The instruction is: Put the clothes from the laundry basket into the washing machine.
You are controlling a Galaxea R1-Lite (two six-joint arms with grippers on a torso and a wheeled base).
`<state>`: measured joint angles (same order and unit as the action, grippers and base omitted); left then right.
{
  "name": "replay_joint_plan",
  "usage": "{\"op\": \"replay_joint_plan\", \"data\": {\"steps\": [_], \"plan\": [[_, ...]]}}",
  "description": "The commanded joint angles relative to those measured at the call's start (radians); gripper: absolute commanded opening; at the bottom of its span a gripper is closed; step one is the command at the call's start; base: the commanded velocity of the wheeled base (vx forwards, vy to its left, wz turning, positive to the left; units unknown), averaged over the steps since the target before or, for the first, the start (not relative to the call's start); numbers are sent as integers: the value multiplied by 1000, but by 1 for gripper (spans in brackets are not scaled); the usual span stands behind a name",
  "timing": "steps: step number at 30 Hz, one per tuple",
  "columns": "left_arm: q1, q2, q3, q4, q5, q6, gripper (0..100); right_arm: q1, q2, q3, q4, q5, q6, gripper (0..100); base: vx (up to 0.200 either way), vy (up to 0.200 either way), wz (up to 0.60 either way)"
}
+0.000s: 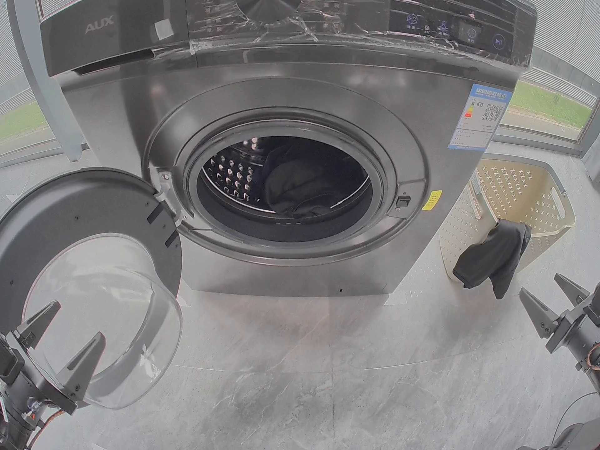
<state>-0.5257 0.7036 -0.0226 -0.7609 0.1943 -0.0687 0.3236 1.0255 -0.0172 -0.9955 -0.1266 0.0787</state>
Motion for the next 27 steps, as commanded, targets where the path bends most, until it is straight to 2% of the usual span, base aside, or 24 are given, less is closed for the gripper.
{"op": "replay_joint_plan", "data": {"steps": [1, 3, 4, 5, 7, 9, 10, 14, 16, 18, 19, 20, 21, 22, 25, 27], "plan": [[85, -176, 21, 104, -27, 15, 100, -81, -228, 17, 156, -1, -13, 100, -200, 0, 0], [112, -231, 19, 166, -35, 27, 100, -103, -325, 17, 261, -1, -20, 100, -200, 0, 0], [127, -262, 19, 198, -41, 27, 100, -117, -387, 16, 333, -1, -28, 100, -200, 0, 0], [130, -270, 19, 207, -42, 27, 100, -120, -403, 16, 351, -1, -30, 100, -200, 0, 0], [174, -345, 19, 293, -64, 26, 100, -167, -524, 10, 494, 2, -43, 100, -200, 0, 0], [199, -388, 19, 348, -76, 24, 100, -196, -584, 6, 557, 8, -43, 100, -200, 0, 0], [224, -435, 19, 411, -87, 23, 100, -218, -637, 5, 606, 12, -43, 100, -200, 0, 0], [296, -579, 19, 571, -141, 15, 100, -250, -780, 14, 733, 13, -45, 100, 0, 0, 0], [325, -619, 21, 657, -162, 21, 100, -255, -861, 14, 830, 21, -45, 100, 0, 0, 0], [325, -613, 21, 680, -145, 18, 100, -261, -935, 14, 936, 36, -48, 100, -200, 0, 0], [325, -613, 21, 681, -144, 17, 100, -262, -937, 14, 939, 38, -48, 100, -200, 0, 0], [337, -610, 19, 693, -124, 12, 100, -298, -987, -10, 1006, 79, -47, 100, -200, 0, 0], [345, -609, 19, 696, -113, 14, 100, -324, -1006, -18, 1020, 110, -50, 100, -200, 0, 0], [380, -609, 21, 707, -96, 21, 100, -340, -1010, -17, 1020, 117, -50, 100, -200, 0, 0], [455, -612, 21, 713, -101, 32, 100, -339, -1010, -17, 1020, 82, -80, 100, 0, 0, 0], [486, -622, 21, 713, -105, 30, 100, -339, -1010, -17, 1022, 61, -77, 100, 0, 0, 0]]}}
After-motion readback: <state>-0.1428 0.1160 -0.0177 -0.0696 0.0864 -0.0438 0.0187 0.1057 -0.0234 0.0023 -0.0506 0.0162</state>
